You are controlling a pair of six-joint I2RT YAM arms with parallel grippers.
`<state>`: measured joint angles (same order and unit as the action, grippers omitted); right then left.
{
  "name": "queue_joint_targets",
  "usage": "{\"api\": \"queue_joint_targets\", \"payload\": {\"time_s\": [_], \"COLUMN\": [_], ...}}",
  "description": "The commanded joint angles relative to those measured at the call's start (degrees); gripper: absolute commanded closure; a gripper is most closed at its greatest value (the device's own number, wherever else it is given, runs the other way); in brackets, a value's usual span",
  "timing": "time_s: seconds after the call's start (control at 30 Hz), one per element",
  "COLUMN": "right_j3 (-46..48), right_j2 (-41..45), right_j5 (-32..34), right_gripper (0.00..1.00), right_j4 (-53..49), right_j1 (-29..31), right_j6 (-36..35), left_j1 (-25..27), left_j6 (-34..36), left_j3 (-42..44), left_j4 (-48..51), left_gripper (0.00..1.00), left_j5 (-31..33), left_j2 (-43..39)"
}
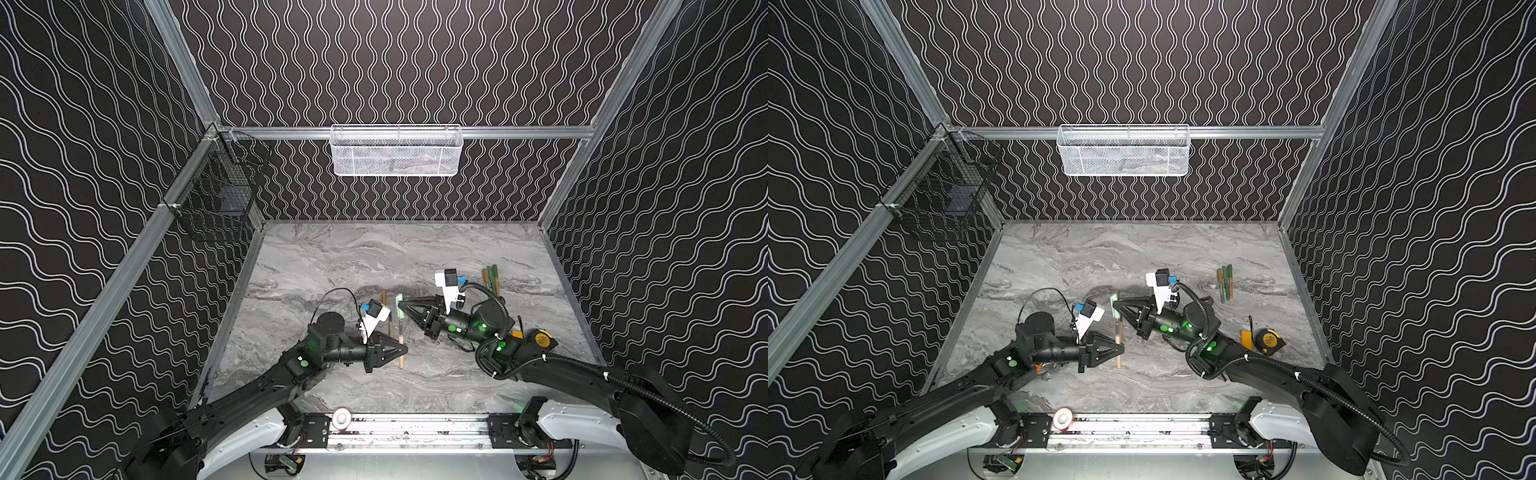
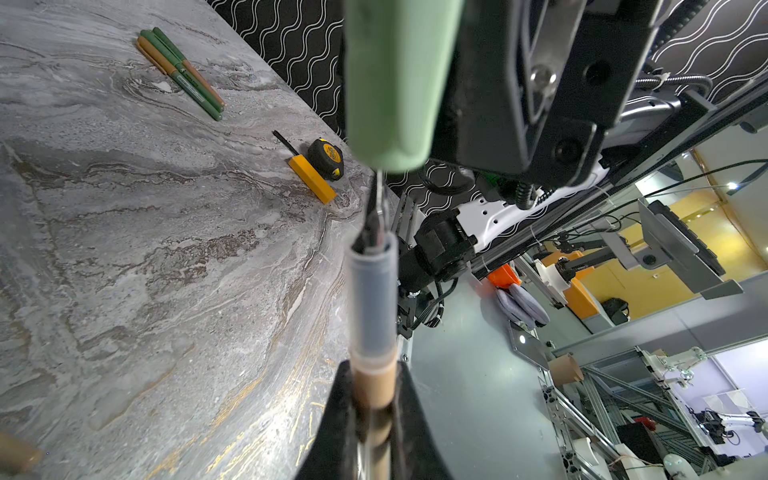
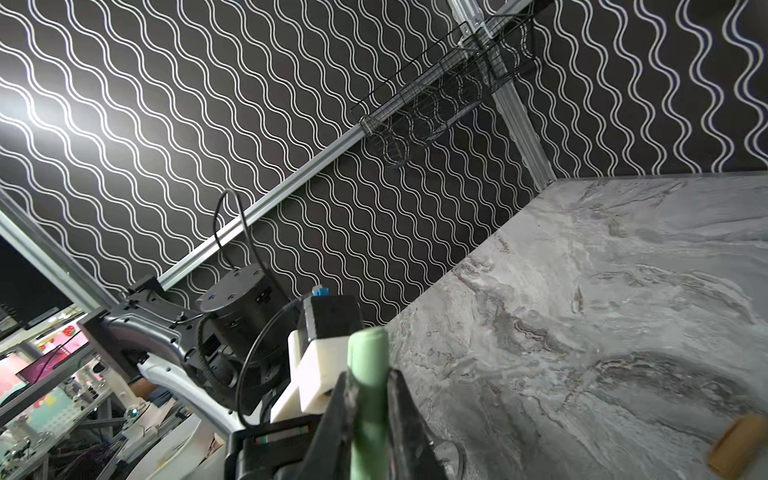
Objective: Insert the pens into the pen caps
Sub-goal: 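Push the green cap down onto the tan pen's nib with the right gripper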
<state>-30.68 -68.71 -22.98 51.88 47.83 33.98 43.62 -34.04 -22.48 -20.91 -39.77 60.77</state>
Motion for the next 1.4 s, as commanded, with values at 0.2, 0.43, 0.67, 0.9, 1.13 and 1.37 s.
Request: {"api": "queue_joint_targets", "payload": {"time_s": [0.2,0.43,0.67,0.9,1.13,1.37], "right_j3": [0.0,0.1,0.1,1.1,3.8,3.9], "right_j2": [-0.7,-0.5,-0.8,-0.4,0.6,-0.7], "right_j5": [-1.0,-1.0,-1.1,0.8,5.4,5.5], "right_gripper": [0.85,0.85,0.85,0.85,0.85,0.84], "right_j4": [3.8,2.4,1.7,0.9,2.7,4.6], "right_j1": [0.6,1.0,2.1,3.7,5.8,6.8], "right_j6": [1.2,0.8,1.1,1.0,1.7,2.4], "left_j1": [0.1,0.1,0.1,0.1,0.1,0.1], "left_j6": [2.1,2.7,3.9,5.3,6.2,7.2], "left_j3": [-0.6,-0.7,-1.5,-2.7,-3.6,-4.9], "left_j4": [0.0,1.0,3.2,5.1,5.8,6.8], "left_gripper": [1.0,1.0,1.0,1.0,1.0,1.0], "left_j5": [0.9,1.8,3.3,4.6,5.2,5.6], "left_j2": [-1.6,-3.1,-4.3,-6.2,-7.4,-7.3]}}
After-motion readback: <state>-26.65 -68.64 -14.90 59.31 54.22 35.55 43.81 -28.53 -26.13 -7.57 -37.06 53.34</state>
